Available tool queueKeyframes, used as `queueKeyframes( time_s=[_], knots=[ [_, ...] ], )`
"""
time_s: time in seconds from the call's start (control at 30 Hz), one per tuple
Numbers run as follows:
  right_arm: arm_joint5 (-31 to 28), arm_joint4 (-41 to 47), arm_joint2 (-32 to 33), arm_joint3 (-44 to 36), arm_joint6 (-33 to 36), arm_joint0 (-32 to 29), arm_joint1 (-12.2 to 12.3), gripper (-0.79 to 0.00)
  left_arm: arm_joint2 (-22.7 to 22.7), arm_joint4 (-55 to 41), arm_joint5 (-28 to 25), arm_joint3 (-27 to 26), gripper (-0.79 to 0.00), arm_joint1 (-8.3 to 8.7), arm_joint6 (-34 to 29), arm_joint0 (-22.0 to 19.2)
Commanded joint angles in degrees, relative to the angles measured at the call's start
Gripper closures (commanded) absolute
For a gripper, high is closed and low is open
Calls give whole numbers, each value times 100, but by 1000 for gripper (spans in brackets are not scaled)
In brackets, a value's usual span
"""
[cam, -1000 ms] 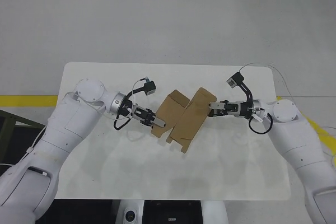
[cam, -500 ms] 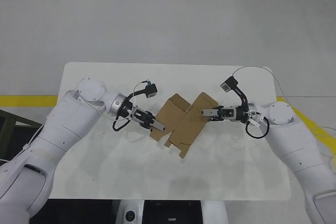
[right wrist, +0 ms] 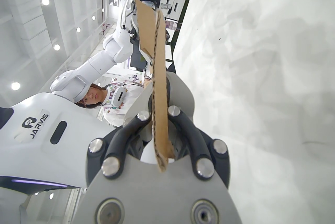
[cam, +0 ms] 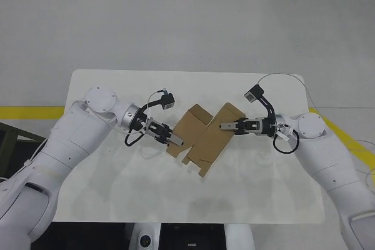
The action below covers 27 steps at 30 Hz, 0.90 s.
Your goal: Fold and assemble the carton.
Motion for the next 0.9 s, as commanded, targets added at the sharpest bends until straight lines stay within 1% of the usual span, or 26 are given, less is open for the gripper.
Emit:
queueKeyframes(
  time_s=[0.0, 0.1, 0.3, 0.4, 0.53, 0.7, 0.87],
  knots=[
    [-24, 36, -5, 27, -23, 7, 0, 0, -38, -62, -11, 40, -785, 9, 12, 18],
    [-98, 99, 6, 117, -98, 20, -8, 0, -134, -197, -90, 150, -785, 13, 92, 36],
    [-404, 79, 50, 468, -409, 100, -64, 0, -466, -510, -654, 415, -785, 4, 657, 150],
    [-482, -16, 48, 561, -692, 141, -112, 0, -571, -562, -809, 428, -785, -7, 879, 245],
    [-539, -154, 63, 583, -1125, 142, -164, 0, -704, -495, -854, 361, -785, -6, 1298, 385],
    [-512, -386, 35, 505, -1542, 127, -228, 0, -864, -530, -784, 214, -785, -10, 1771, 588],
    [-467, -583, 17, 441, -1911, 80, -286, 0, -1010, -532, -741, 23, -785, -18, 2057, 735]
  ],
)
